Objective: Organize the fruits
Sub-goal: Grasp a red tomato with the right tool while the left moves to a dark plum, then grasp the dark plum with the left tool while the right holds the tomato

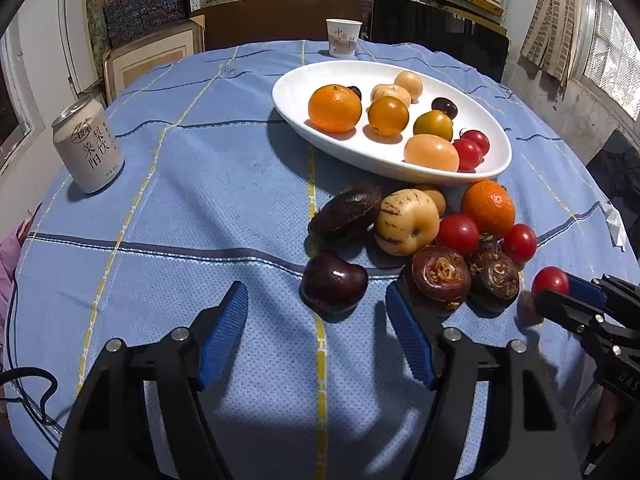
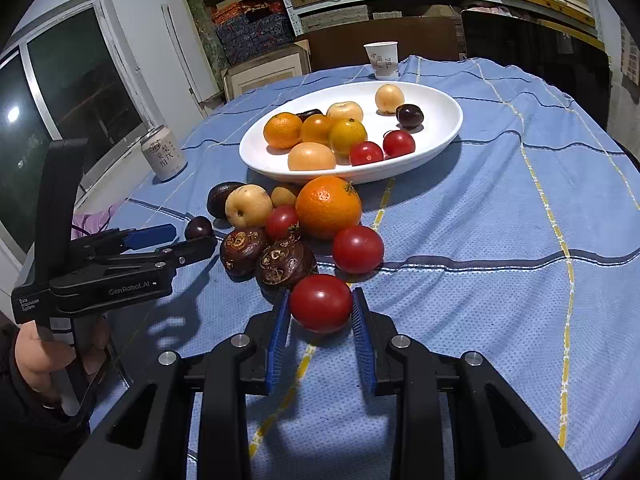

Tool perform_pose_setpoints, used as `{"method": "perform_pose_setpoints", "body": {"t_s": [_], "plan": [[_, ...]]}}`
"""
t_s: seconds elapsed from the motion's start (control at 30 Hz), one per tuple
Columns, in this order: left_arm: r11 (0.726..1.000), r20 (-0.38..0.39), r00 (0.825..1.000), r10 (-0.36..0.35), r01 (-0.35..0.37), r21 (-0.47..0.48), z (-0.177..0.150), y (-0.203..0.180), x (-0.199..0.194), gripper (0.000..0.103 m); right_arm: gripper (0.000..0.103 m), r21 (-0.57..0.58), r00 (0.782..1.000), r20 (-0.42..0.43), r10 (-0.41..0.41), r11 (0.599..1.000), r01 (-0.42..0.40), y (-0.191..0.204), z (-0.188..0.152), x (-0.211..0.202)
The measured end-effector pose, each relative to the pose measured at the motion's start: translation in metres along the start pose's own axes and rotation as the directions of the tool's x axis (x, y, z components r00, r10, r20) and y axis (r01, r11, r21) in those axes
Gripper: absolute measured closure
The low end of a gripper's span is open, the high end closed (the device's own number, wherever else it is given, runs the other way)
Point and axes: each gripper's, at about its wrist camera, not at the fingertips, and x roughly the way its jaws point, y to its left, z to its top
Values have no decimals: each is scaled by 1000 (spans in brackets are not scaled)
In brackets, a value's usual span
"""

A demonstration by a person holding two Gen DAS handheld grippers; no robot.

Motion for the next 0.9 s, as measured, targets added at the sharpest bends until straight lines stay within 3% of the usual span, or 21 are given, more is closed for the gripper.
{"method": "perform_pose_setpoints", "body": {"t_s": [0.33, 0.43, 0.53, 0.9], "plan": [[1000, -3, 1000, 4, -4, 3, 0, -1, 2, 34, 72, 8, 1000, 6, -8, 1000, 8, -3, 1, -1], [1000, 4, 1000, 1, -1, 19, 0, -4, 1, 58, 72, 13, 1000, 9, -7, 1000, 7, -4, 1, -2], [1000, 19, 1000, 0, 0, 32, 0, -6, -2, 66, 71, 19, 1000, 16, -4, 1000, 4, -5, 0, -4], [1000, 37, 999, -1, 0, 28, 0, -5, -6, 71, 71, 25, 1000, 22, -4, 1000, 4, -6, 0, -5]]}}
